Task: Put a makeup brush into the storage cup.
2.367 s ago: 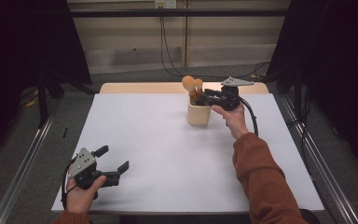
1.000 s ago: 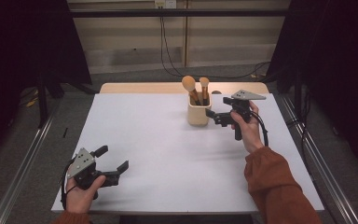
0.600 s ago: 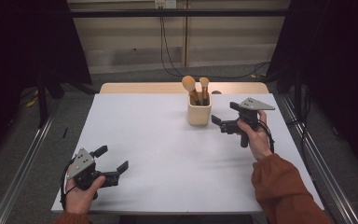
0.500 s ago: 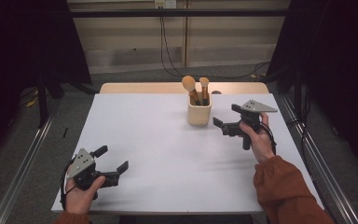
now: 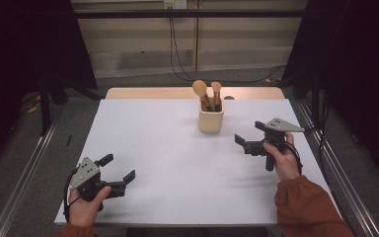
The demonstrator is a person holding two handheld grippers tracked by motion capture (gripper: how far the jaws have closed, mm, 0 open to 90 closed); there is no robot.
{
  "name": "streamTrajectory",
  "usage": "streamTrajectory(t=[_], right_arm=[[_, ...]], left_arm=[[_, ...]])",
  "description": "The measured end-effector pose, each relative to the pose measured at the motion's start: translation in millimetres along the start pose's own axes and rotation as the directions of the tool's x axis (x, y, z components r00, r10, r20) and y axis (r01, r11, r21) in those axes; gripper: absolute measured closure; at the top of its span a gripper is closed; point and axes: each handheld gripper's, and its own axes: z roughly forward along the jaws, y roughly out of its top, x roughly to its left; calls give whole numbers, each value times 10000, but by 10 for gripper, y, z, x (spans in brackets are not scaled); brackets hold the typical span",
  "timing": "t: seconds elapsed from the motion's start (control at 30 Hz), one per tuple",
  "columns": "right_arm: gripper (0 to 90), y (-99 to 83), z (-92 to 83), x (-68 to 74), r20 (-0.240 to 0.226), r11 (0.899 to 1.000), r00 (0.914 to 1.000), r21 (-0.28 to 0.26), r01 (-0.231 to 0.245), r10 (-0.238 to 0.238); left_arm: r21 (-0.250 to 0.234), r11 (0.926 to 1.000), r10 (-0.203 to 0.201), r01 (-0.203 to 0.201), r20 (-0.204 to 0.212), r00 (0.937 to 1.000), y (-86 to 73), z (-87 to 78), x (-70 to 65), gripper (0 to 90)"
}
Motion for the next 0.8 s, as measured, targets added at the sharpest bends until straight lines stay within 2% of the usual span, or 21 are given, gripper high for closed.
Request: streamTrajectory(t=[0.07,0.17,0.43,0.8], right_arm=[[0,-10,-44,1,-63,10000,10000,15,-18,18],[0,-49,-110,20,122,9999,9999,-113,46,-44],[3,-146,-261,44,204,9999,9997,-51,152,-151],[4,-327,-569,40,613,9998,9981,-166,-60,70]], left_arm=[[20,10000,-5,5,-13,10000,-1,1,0,33],[34,10000,7,-7,-44,10000,-2,-2,2,33],[31,10000,5,-5,-64,10000,-3,-8,4,33],[-91,9999,-44,43,-158,9999,2,-51,-28,34]])
